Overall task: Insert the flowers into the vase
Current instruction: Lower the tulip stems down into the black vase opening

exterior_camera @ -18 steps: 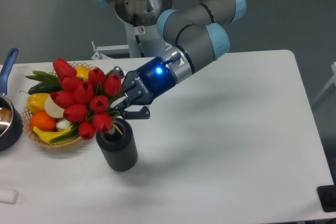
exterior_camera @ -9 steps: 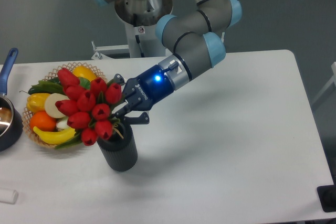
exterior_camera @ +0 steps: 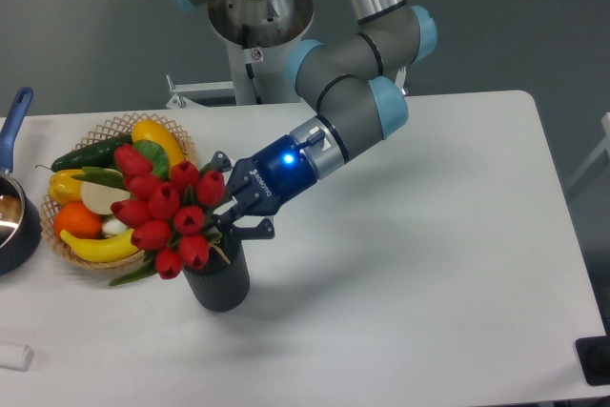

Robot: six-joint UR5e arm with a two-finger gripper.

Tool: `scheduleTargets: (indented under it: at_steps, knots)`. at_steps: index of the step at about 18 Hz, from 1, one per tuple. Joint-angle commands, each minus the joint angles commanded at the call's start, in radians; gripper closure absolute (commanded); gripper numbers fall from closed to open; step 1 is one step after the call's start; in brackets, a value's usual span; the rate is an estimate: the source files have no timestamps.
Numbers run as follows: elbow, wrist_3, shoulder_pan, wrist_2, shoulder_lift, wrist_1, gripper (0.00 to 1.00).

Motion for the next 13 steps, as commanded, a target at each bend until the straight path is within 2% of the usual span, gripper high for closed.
scheduleTargets:
  at_steps: [11,12,13]
  knots:
    - [-0.028,0.014,-0.008,0.038,-0.006,0.002,0.74]
    - [-0.028,0.021,-0.008,0.038,-0.006,0.000,0.73]
    - [-0.028,0.031,-0.008,0.038,-0.014,0.000,0.69]
